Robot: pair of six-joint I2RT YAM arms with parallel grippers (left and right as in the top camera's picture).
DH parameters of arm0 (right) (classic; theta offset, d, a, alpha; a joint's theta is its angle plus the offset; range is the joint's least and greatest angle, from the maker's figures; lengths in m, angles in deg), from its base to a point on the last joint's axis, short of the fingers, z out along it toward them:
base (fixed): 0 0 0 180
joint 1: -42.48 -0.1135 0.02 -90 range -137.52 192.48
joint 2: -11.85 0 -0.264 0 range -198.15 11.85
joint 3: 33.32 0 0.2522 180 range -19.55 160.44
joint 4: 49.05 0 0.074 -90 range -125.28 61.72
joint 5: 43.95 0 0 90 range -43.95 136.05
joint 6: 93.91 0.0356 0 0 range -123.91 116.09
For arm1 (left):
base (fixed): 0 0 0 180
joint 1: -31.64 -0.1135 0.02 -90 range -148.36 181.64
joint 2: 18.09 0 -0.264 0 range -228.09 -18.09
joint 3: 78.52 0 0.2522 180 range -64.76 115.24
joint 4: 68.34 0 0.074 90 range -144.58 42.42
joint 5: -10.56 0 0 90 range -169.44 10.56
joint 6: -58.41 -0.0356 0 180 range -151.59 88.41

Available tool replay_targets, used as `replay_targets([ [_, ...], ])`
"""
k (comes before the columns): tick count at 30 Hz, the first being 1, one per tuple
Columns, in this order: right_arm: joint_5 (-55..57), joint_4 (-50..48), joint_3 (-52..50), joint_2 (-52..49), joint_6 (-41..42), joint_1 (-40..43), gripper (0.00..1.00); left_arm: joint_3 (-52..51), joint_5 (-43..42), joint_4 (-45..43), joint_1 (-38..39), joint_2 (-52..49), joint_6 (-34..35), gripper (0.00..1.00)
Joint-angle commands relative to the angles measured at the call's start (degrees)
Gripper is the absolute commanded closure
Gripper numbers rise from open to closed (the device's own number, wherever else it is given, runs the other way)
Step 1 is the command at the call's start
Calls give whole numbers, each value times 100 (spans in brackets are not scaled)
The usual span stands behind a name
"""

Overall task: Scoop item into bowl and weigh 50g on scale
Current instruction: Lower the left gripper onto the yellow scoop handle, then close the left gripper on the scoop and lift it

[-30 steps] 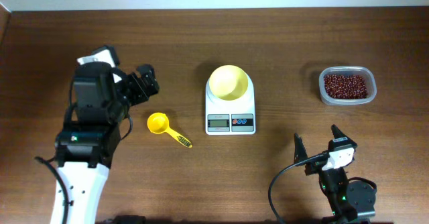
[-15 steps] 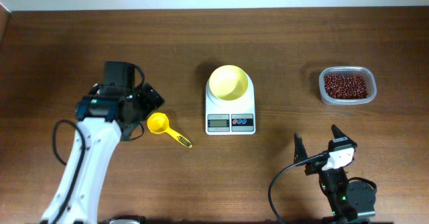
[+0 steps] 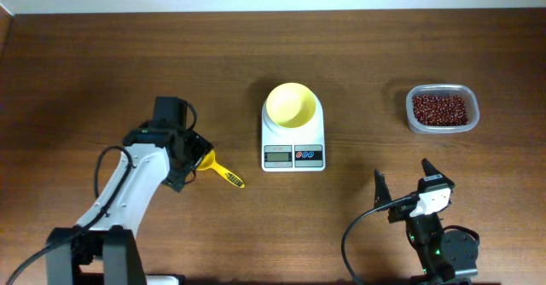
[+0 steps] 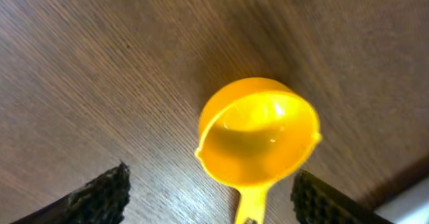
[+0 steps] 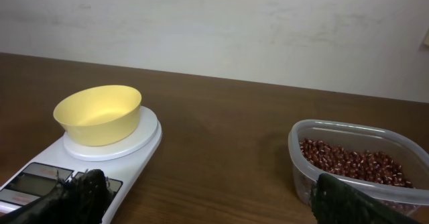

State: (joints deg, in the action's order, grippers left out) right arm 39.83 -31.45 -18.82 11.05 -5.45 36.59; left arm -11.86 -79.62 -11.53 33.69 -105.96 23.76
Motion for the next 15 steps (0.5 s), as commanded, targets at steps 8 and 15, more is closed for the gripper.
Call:
replay_targets([
  [8, 50, 20, -42, 37, 2, -9, 1, -719, 170, -855, -35, -57, 79, 38],
  [15, 50, 20, -42, 37, 2, -9, 1, -793, 304, -1147, -35, -85, 79, 42],
])
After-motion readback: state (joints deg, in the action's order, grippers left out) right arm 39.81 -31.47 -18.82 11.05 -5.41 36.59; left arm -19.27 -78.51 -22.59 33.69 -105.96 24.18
